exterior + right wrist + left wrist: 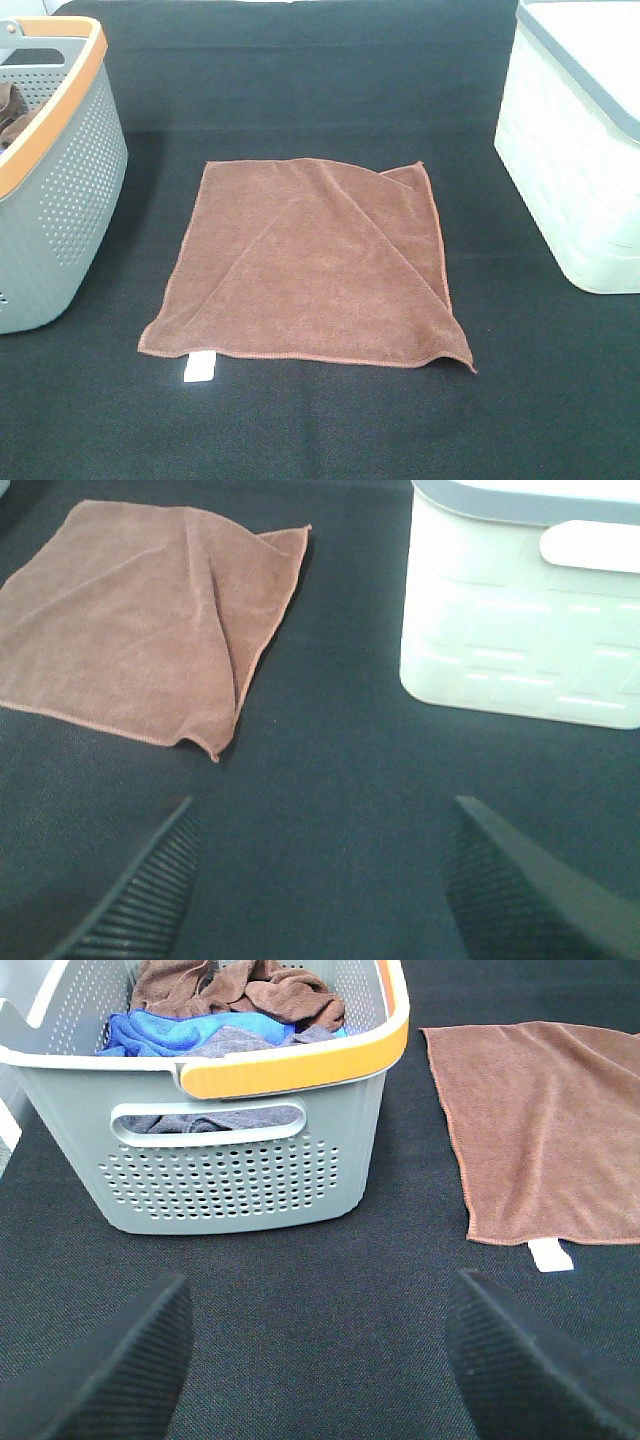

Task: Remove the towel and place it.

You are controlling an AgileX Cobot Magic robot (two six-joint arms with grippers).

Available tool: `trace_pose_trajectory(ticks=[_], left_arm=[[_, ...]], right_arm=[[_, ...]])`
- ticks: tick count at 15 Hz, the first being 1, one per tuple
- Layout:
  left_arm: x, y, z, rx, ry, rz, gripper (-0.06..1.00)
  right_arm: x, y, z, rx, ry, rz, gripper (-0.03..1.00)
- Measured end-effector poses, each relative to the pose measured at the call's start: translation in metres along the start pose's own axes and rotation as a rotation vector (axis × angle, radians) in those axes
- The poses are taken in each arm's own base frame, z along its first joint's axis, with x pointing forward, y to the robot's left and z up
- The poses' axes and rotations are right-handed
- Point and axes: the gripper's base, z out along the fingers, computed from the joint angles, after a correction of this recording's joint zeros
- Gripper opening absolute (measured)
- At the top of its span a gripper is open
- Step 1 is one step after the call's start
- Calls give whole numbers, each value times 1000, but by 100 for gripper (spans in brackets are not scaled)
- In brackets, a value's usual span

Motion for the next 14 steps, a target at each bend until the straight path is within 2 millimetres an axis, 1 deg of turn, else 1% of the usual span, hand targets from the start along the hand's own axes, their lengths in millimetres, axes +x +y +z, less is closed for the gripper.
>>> trace_pose_trajectory(ticks=[14], left_arm=[[0, 0, 0, 0, 0, 0, 68]], right_arm=[[2, 0, 0, 1, -8, -1, 66]])
